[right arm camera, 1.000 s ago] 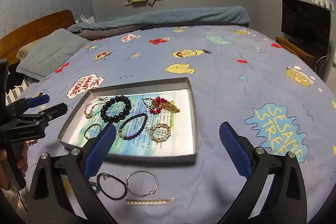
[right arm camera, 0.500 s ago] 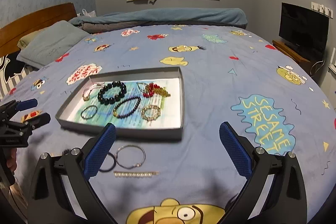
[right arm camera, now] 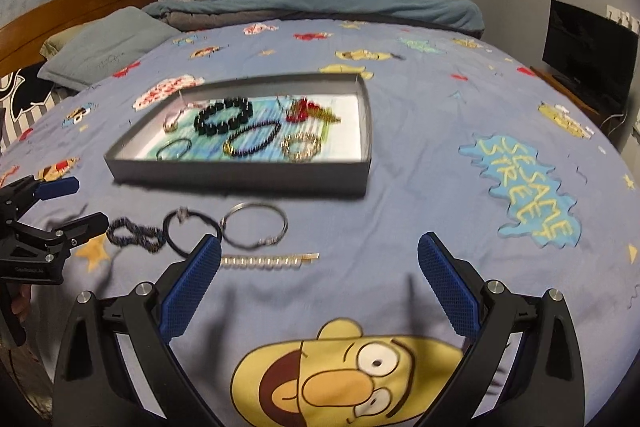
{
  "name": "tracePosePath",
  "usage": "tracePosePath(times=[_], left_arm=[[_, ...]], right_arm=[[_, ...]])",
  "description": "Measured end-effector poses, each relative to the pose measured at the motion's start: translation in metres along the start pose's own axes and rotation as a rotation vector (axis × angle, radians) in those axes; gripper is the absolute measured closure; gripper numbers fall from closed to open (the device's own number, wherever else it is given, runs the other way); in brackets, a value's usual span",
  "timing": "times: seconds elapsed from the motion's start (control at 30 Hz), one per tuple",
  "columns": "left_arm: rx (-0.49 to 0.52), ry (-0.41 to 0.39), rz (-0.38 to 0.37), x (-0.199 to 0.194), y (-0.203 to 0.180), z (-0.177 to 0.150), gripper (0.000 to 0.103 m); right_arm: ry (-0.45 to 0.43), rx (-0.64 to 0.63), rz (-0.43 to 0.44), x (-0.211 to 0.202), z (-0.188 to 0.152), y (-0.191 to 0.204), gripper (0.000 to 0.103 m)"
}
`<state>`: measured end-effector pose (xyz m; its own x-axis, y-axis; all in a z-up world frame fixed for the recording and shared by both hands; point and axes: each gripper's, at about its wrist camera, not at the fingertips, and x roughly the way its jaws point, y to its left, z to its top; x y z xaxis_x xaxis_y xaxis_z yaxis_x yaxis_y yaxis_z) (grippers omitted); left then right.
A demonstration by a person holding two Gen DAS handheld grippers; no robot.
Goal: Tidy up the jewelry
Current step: 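Grasp the blue-and-gold bead bracelet with the left tool while the right tool grasps the pearl hair pin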
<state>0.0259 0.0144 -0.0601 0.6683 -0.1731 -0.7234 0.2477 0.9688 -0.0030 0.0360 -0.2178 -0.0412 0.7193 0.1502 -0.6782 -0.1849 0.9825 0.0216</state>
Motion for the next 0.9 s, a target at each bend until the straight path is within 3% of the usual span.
tracePosePath(times=[0.27,0.4,0.5,0.6,0.8,0.9], left_arm=[[-0.028,-0.012,-0.016,0.0,0.003,-0.002,0.013],[0.011,0.011,-0.027,0.004,-0.003,-0.003,0.038],[0.024,0.015,-0.041,0.005,-0.007,-0.005,0.048],[0.028,0.044,-0.078,0.009,-0.008,-0.007,0.068],[0.013,0.076,-0.079,0.014,-0.005,-0.007,0.083],[0.045,0.091,-0.074,0.015,-0.008,-0.011,0.084]], right_arm=[[0.035,-0.008,0.014,0.012,-0.013,0.008,0.006],[0.038,-0.009,0.015,0.014,-0.016,0.008,0.006],[0.04,-0.004,0.021,0.014,-0.017,0.008,0.006],[0.039,-0.001,0.033,0.014,-0.018,0.011,0.006],[0.04,0.001,0.06,0.015,-0.019,0.017,0.006],[0.038,-0.004,0.074,0.014,-0.019,0.02,0.006]])
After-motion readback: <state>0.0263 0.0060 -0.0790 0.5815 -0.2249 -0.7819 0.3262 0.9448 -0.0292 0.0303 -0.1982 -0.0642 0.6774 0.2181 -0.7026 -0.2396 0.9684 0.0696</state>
